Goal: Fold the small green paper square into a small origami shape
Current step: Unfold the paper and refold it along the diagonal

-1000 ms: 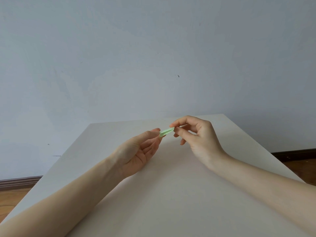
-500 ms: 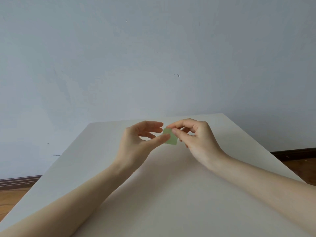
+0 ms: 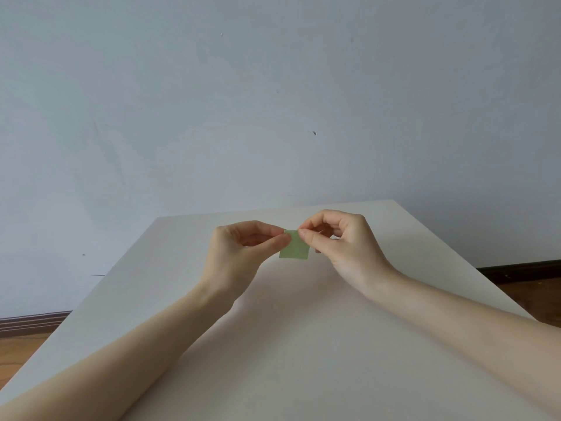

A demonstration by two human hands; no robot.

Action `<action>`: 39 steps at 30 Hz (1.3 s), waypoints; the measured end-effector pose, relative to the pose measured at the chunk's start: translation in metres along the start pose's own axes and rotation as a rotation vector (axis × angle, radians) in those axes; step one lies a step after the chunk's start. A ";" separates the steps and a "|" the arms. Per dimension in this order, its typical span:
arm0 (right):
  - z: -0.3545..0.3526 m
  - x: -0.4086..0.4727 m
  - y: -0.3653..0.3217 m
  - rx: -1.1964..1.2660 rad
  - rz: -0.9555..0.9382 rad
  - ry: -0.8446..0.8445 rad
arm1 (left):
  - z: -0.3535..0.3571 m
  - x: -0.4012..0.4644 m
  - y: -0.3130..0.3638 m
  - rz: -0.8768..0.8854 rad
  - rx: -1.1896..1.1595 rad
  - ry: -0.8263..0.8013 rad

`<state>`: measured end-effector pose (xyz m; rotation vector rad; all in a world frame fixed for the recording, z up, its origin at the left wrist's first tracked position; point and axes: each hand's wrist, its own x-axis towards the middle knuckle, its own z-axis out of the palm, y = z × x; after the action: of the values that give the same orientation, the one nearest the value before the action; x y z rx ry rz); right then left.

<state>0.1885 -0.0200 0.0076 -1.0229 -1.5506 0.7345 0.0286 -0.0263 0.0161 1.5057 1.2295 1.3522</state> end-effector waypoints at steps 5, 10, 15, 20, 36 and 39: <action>0.000 0.001 -0.001 0.036 0.044 0.001 | 0.002 -0.001 0.003 -0.014 -0.033 -0.022; 0.000 0.003 0.000 0.057 0.075 0.027 | 0.002 -0.002 0.004 -0.005 -0.038 -0.024; 0.000 0.004 0.001 0.060 0.107 0.047 | 0.001 -0.001 0.003 -0.048 -0.054 -0.009; -0.006 0.008 0.004 0.081 0.172 0.119 | -0.002 0.001 0.003 -0.116 -0.096 0.024; -0.002 0.003 -0.002 0.271 0.222 -0.025 | -0.005 0.004 0.001 -0.247 -0.144 -0.068; -0.002 0.004 -0.002 0.266 0.214 -0.017 | -0.006 0.005 0.000 -0.255 -0.139 -0.087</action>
<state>0.1894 -0.0177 0.0114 -0.9925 -1.3271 1.0694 0.0224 -0.0221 0.0187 1.2511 1.2019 1.1667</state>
